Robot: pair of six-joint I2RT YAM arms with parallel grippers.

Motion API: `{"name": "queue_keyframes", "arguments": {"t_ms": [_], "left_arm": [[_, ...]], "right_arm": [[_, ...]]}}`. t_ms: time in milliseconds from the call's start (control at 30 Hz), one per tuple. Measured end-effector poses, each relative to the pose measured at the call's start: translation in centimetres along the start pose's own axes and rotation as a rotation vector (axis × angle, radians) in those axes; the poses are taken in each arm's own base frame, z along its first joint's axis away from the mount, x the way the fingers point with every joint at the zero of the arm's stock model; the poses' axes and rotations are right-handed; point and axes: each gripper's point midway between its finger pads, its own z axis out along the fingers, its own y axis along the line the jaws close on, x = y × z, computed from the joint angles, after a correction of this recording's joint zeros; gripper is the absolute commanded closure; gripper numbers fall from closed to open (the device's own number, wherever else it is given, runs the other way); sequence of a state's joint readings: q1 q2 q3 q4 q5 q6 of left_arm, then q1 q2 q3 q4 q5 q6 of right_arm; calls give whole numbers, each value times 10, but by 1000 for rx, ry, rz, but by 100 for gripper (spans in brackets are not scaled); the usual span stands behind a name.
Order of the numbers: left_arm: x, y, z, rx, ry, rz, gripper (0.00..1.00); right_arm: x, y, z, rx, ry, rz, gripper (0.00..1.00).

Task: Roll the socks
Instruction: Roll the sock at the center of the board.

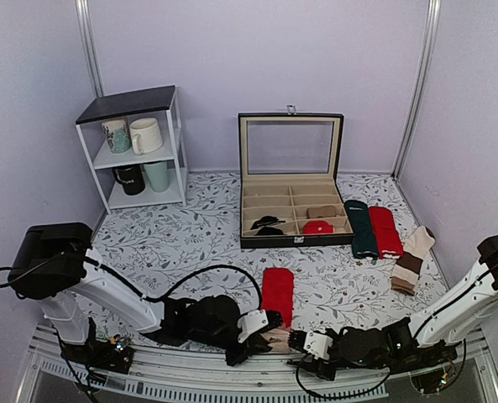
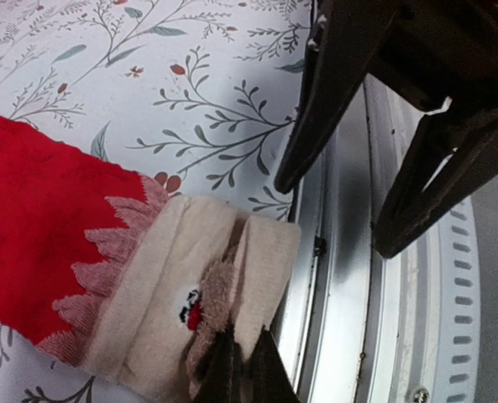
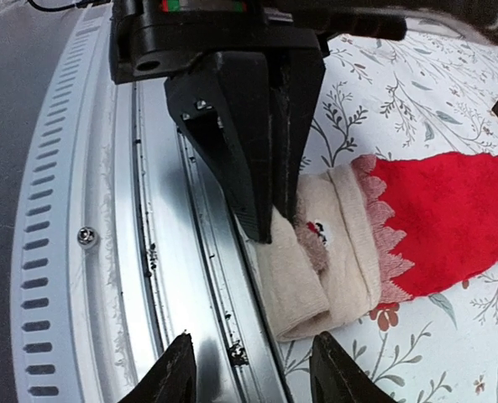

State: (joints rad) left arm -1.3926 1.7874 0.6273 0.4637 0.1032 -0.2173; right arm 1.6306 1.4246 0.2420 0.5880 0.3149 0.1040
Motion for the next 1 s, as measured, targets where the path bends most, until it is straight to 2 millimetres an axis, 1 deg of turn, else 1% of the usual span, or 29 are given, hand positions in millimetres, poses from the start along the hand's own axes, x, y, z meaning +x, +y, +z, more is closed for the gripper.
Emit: {"name": "queue_keyframes", "arguments": {"t_ms": [167, 300, 433, 567, 800, 933, 1000], "left_arm": [[0, 0, 1, 7, -3, -5, 100], [0, -1, 1, 14, -5, -7, 100], [0, -1, 1, 17, -6, -8, 100], [0, -1, 1, 18, -6, -9, 100], [0, -1, 1, 21, -10, -10, 100], [0, -1, 2, 22, -12, -12, 100], [-1, -1, 2, 25, -12, -11, 100]], "right_arm": [[-7, -6, 4, 47, -18, -73, 51], [-15, -5, 6, 50, -36, -115, 52], [-17, -2, 10, 38, -37, -141, 53], [-12, 1, 16, 21, -16, -152, 53], [-1, -6, 22, 37, 18, -142, 55], [2, -6, 25, 36, 25, -128, 58], [1, -6, 27, 37, 25, -121, 62]]}}
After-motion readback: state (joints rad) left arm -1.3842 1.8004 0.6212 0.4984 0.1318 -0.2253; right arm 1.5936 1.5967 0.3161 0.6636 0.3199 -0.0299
